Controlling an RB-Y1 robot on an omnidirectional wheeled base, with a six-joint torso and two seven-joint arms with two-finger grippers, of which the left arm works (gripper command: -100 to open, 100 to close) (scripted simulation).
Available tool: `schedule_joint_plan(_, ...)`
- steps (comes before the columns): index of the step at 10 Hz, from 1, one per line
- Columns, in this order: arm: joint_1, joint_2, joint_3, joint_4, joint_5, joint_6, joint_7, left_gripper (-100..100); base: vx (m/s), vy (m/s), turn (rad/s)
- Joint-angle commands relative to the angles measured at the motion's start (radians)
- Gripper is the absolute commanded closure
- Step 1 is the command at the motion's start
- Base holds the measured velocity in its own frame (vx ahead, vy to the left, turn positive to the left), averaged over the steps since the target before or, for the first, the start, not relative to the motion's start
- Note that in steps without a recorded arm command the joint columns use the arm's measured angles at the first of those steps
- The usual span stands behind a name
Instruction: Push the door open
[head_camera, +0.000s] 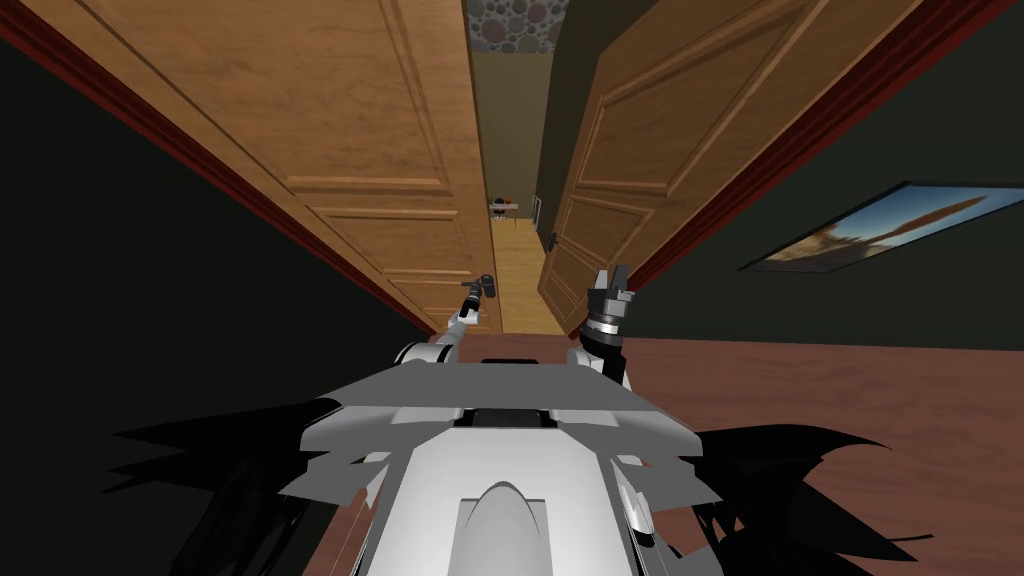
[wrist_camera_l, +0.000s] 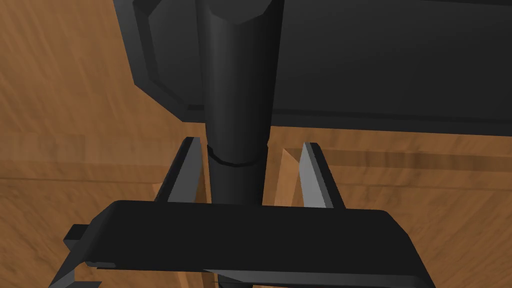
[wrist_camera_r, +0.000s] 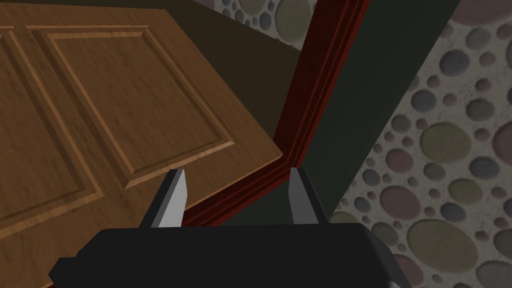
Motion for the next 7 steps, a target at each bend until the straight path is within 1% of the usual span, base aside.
schedule_joint_plan(1, 0.001, 0.000, 0.000, 0.000, 0.000, 0.000, 0.000, 100, -0.027, 0.001, -0.009)
schedule_joint_plan(5, 0.001, 0.000, 0.000, 0.000, 0.000, 0.000, 0.000, 100, -0.004, 0.001, -0.003)
schedule_joint_plan(6, -0.004, 0.011, 0.014, -0.002, 0.005, 0.000, -0.004, 100, 0.112, -0.032, 0.031)
schedule_joint_plan(7, -0.004, 0.013, 0.017, -0.002, 0.006, 0.000, -0.005, 100, 0.160, -0.059, 0.042)
